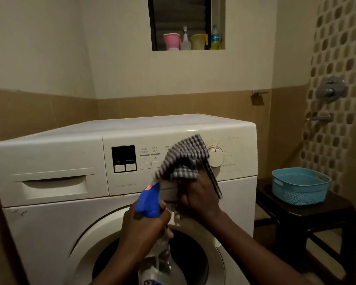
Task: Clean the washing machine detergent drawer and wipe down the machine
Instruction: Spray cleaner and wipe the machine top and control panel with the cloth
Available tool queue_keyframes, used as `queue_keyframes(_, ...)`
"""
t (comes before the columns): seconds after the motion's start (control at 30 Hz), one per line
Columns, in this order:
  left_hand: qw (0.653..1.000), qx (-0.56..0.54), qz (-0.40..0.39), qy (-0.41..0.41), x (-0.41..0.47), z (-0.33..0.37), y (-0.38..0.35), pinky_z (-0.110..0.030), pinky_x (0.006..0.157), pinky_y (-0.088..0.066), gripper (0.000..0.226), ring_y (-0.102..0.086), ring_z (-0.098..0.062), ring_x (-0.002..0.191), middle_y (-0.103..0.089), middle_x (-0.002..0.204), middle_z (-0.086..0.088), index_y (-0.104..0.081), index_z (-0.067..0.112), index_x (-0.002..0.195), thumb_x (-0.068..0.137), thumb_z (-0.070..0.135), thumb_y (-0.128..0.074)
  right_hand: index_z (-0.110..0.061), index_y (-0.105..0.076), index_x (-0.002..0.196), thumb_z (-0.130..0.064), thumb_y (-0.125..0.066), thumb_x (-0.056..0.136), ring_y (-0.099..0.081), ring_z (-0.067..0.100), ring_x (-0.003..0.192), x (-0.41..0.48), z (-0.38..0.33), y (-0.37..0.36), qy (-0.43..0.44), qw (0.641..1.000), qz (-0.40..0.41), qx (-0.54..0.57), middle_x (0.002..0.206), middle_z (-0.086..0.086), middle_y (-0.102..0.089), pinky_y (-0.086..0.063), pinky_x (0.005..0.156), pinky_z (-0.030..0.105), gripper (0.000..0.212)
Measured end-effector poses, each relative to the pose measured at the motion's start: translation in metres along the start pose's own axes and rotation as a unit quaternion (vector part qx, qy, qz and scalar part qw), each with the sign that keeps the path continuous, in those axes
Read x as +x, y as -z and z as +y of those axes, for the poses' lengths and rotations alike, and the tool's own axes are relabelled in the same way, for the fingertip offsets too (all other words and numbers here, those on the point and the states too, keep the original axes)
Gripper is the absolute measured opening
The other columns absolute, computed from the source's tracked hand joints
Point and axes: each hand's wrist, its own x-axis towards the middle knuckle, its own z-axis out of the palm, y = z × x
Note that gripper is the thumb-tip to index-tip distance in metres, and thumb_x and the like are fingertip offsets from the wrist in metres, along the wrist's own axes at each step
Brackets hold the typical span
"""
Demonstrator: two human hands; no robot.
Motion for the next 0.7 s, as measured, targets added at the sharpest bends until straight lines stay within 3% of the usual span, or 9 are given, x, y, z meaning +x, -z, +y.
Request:
queue_keyframes(0.1,1.000,-0.001,-0.004,-0.005,-0.004,-0.001,0.004,-0.045,0.065,-0.058,0.013,-0.068,-0.034,0.051,-0.066,0.059,-0.020,-0.061,0.001,0.087,0.079,-0.005,-0.069,-0.023,-0.055,0.105,-0.021,-0.049,0.063,-0.057,0.031,0.096,-0.033,0.022,0.007,-0.012,0.999,-0.023,-0.026,0.097,0.013,-0.069,-0.036,0.094,0.030,0.043)
queue_keyframes(0.23,1.000,0.009,-0.023,-0.001,-0.005,-0.003,0.010,-0.049,0.069,-0.059,0.016,-0.068,-0.037,0.052,-0.064,0.062,-0.022,-0.058,0.001,0.089,0.081,-0.006,-0.069,-0.014,-0.070,0.094,-0.009,-0.065,0.051,-0.056,0.029,0.091,-0.050,0.034,0.009,-0.058,0.996,-0.038,-0.060,0.090,0.012,-0.069,-0.038,0.086,0.028,0.044)
queue_keyframes(0.3,1.000,0.006,-0.024,0.006,-0.005,-0.005,0.013,-0.048,0.069,-0.059,0.017,-0.068,-0.038,0.053,-0.063,0.062,-0.022,-0.058,0.001,0.091,0.080,-0.006,-0.070,-0.015,-0.074,0.090,-0.014,-0.064,0.056,-0.054,0.028,0.091,-0.056,0.031,0.008,-0.061,0.995,-0.046,-0.066,0.089,0.009,-0.070,-0.041,0.083,0.028,0.035)
queue_keyframes(0.4,1.000,0.000,-0.022,0.012,-0.007,-0.005,0.016,-0.041,0.064,-0.057,0.017,-0.067,-0.036,0.053,-0.064,0.061,-0.023,-0.059,0.001,0.092,0.081,-0.005,-0.070,-0.019,-0.075,0.091,-0.028,-0.057,0.067,-0.054,0.023,0.096,-0.051,0.025,0.012,0.024,0.993,-0.082,-0.077,0.094,0.005,-0.071,-0.050,0.084,0.030,0.031)
queue_keyframes(0.57,1.000,0.005,-0.009,0.011,-0.009,0.001,0.011,-0.032,0.062,-0.055,0.022,-0.068,-0.026,0.052,-0.070,0.063,-0.023,-0.059,0.018,0.089,0.083,0.001,-0.070,-0.012,-0.072,0.092,-0.020,-0.060,0.071,-0.054,0.022,0.100,-0.009,0.003,0.013,0.170,0.977,-0.109,-0.063,0.093,0.007,-0.070,-0.035,0.102,0.030,0.026)
queue_keyframes(0.63,1.000,0.002,0.003,0.002,-0.009,0.003,0.010,-0.033,0.060,-0.056,0.021,-0.069,-0.027,0.051,-0.071,0.065,-0.022,-0.059,0.017,0.086,0.083,-0.001,-0.069,-0.009,-0.072,0.094,-0.019,-0.057,0.070,-0.051,0.025,0.105,0.007,-0.002,0.009,0.139,0.985,-0.076,-0.062,0.095,0.011,-0.070,-0.035,0.104,0.035,0.030)
queue_keyframes(0.7,1.000,-0.008,0.001,-0.014,-0.009,0.005,0.010,-0.032,0.056,-0.051,0.016,-0.068,-0.030,0.050,-0.069,0.065,-0.019,-0.061,0.009,0.088,0.082,-0.003,-0.070,-0.005,-0.072,0.086,-0.020,-0.049,0.066,-0.052,0.032,0.101,0.018,-0.005,0.005,0.042,0.995,-0.027,-0.083,0.090,0.016,-0.068,-0.040,0.094,0.036,0.033)
